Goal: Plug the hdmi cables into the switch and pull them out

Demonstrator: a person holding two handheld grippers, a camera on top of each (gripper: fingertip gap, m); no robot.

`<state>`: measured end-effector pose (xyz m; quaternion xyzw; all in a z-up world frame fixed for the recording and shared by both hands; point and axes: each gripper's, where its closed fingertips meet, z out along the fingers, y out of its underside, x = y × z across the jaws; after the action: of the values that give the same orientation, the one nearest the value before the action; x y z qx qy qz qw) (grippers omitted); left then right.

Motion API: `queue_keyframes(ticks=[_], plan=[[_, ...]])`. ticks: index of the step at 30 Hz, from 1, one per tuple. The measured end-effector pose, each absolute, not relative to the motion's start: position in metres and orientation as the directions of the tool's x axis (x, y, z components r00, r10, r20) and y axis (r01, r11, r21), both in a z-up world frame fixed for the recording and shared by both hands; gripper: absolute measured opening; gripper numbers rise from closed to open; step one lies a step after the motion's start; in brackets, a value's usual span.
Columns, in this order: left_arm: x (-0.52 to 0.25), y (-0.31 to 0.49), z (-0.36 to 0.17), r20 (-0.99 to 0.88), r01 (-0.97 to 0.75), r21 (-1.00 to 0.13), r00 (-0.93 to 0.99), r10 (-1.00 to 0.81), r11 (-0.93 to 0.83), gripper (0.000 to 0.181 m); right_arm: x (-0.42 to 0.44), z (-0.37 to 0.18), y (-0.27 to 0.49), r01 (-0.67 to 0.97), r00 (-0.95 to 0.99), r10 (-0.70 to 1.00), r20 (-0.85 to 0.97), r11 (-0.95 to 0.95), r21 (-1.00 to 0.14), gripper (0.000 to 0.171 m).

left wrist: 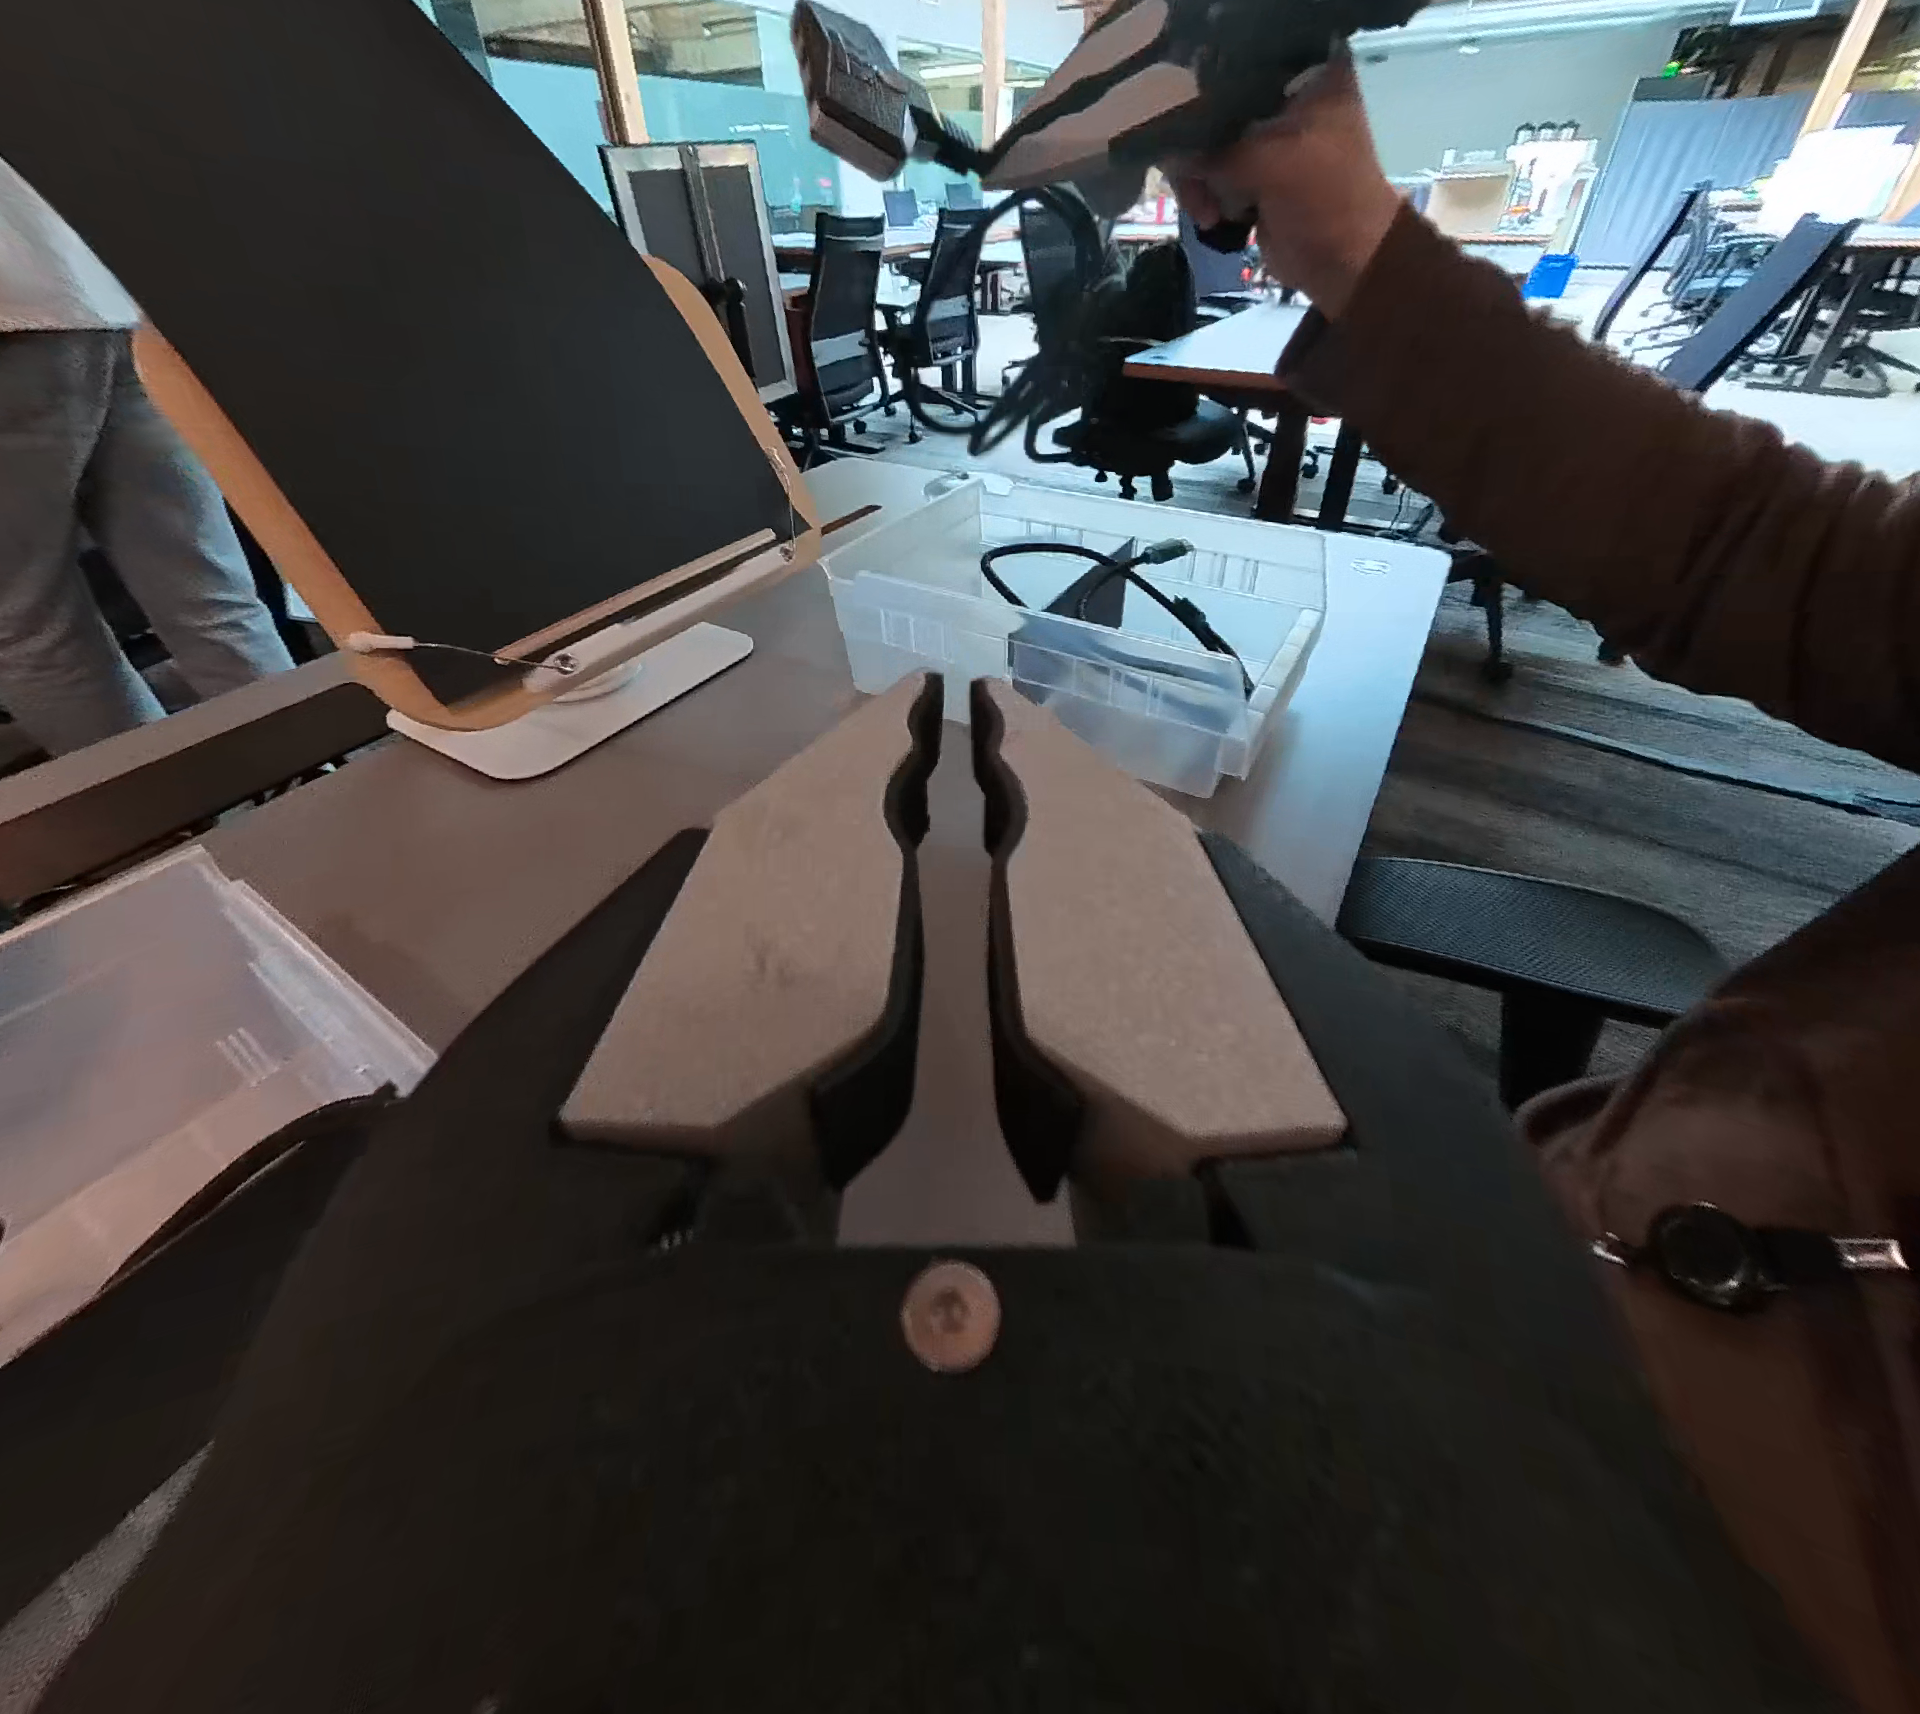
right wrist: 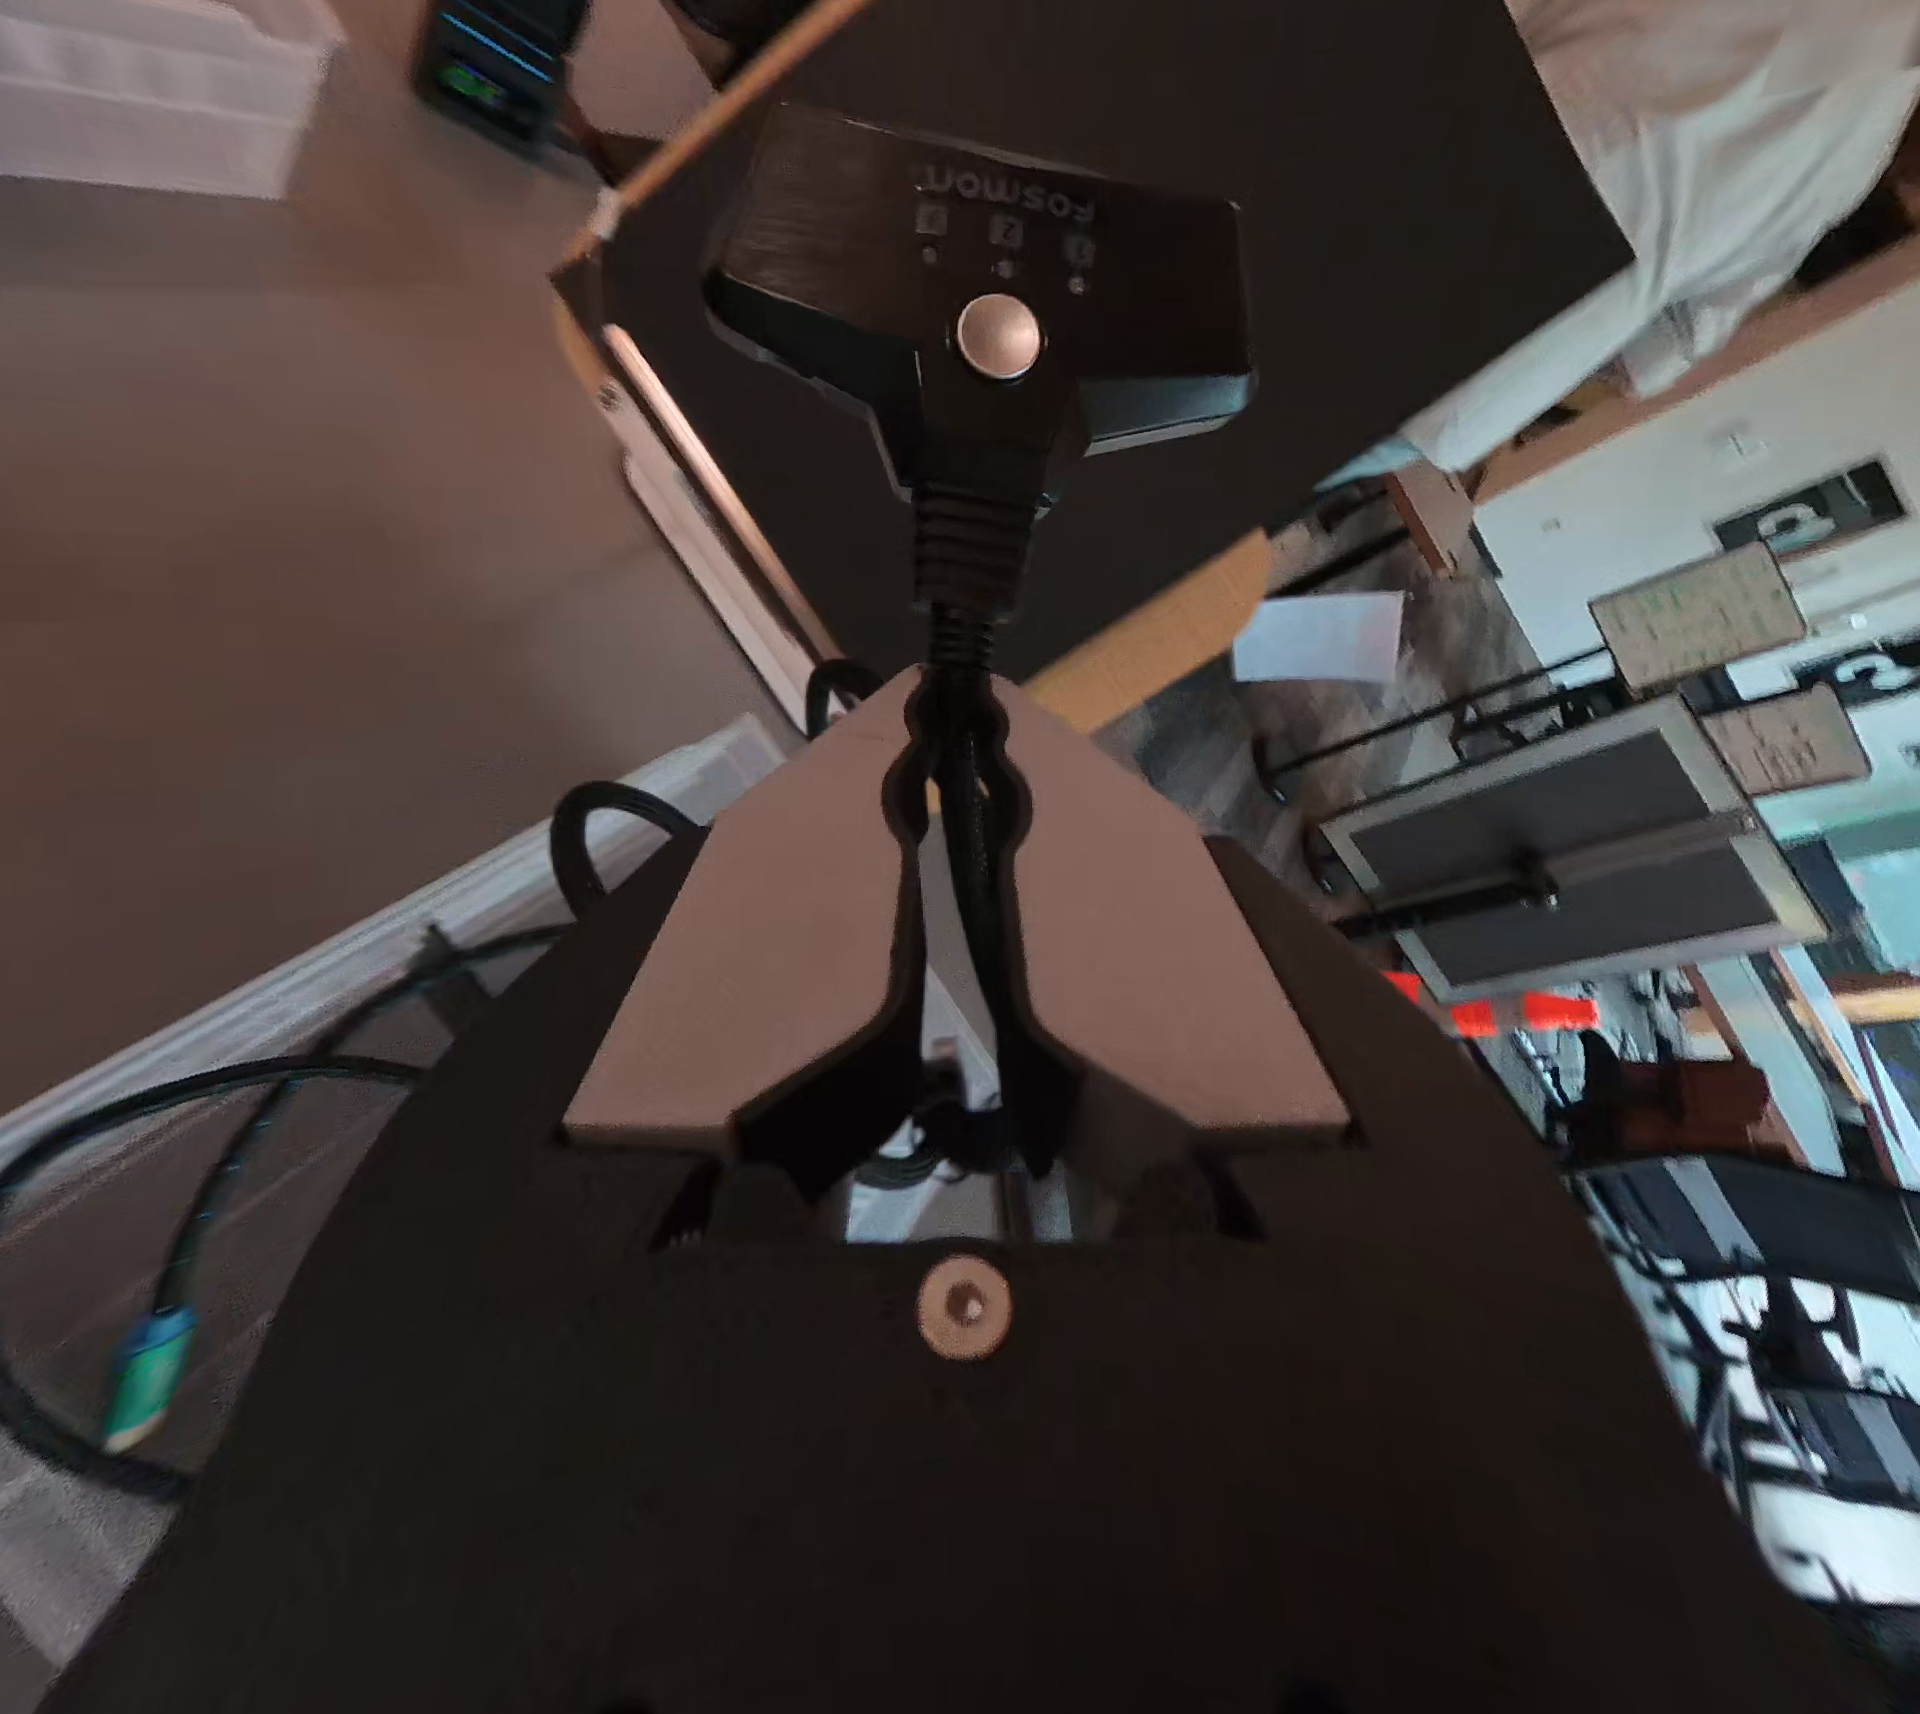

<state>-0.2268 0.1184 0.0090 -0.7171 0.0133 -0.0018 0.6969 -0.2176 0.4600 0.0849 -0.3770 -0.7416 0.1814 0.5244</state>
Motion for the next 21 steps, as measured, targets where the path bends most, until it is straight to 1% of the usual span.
queue_keyframes(ticks=[3,6,9,11,12,14,16,19,21], plan=[[-0.227,0.123,0.003,-0.042,-0.042,-0.998,0.999,-0.009,-0.056,0.003,-0.220,0.071,0.494,0.401,-0.123,0.780,0.613,0.604,-0.689,0.003],[-0.229,0.124,0.002,-0.045,-0.046,-0.997,0.999,-0.008,-0.057,0.003,-0.222,0.048,0.507,0.413,-0.148,0.841,0.520,0.530,-0.741,0.002],[-0.232,0.126,0.000,-0.021,-0.022,-0.998,1.000,-0.013,-0.053,0.003,-0.225,0.019,0.518,0.435,-0.168,0.882,0.440,0.467,-0.770,0.002],[-0.234,0.127,-0.003,-0.004,-0.005,-0.998,1.000,-0.017,-0.056,0.004,-0.230,-0.006,0.532,0.474,-0.169,0.922,0.348,0.386,-0.792,0.002],[-0.233,0.128,-0.003,-0.001,-0.002,-0.998,1.000,-0.021,-0.059,0.005,-0.230,-0.024,0.539,0.523,-0.176,0.949,0.263,0.317,-0.792,0.002],[-0.232,0.128,-0.004,-0.011,-0.012,-0.998,1.000,-0.021,-0.062,0.005,-0.227,-0.063,0.546,0.641,-0.199,0.978,0.061,0.177,-0.747,0.003],[-0.231,0.128,-0.004,-0.025,-0.026,-0.998,1.000,-0.018,-0.064,0.005,-0.222,-0.092,0.543,0.705,-0.239,0.968,-0.080,0.117,-0.699,0.003],[-0.230,0.128,-0.004,-0.026,-0.027,-0.998,0.999,-0.021,-0.064,0.005,-0.223,-0.103,0.532,0.711,-0.290,0.946,-0.143,0.113,-0.694,0.004],[-0.230,0.129,-0.004,-0.019,-0.021,-0.998,1.000,-0.024,-0.064,0.005,-0.222,-0.106,0.520,0.735,-0.326,0.926,-0.192,0.120,-0.668,0.004]])
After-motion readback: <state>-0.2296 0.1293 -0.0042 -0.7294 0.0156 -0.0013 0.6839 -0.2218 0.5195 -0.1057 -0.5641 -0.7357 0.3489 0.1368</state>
